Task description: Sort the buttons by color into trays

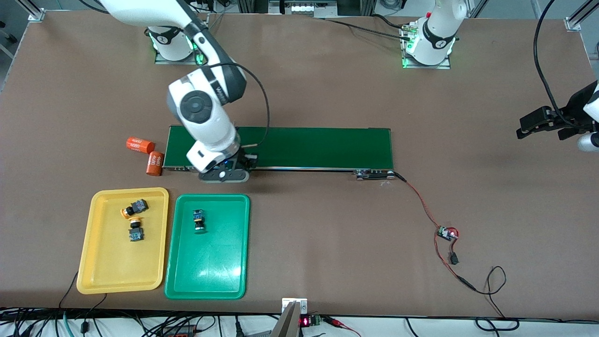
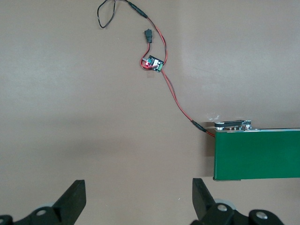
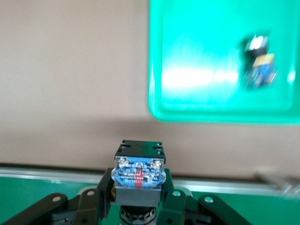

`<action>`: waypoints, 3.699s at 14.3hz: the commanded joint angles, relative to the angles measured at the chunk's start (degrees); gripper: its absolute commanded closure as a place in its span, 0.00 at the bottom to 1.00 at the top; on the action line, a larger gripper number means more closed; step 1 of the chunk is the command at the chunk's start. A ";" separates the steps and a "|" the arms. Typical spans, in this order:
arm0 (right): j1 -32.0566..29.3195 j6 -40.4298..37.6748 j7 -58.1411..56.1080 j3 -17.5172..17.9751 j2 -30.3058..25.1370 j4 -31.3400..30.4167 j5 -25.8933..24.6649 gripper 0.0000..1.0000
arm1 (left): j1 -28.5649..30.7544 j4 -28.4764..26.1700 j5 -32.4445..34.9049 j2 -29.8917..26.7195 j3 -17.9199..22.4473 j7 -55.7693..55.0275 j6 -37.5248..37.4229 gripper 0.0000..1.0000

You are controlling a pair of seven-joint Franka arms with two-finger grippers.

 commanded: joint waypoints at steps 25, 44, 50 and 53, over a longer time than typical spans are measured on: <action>-2.55 12.21 -13.73 -8.45 26.23 21.84 0.20 0.89 | 0.05 0.60 -0.42 -0.59 -0.10 0.13 -0.91 0.00; -1.05 0.89 -18.45 -11.70 17.54 20.87 -0.41 0.00 | -0.04 0.60 -0.33 -0.59 -0.10 0.13 -0.83 0.00; -3.59 -15.10 -22.06 -12.84 4.81 20.26 -3.31 0.00 | -0.13 0.60 -0.33 -0.50 -0.19 0.13 -0.83 0.00; -6.66 -21.87 -27.85 -12.84 -2.14 18.33 -3.32 0.00 | -0.13 0.60 -0.33 -0.50 -0.19 0.13 -0.83 0.00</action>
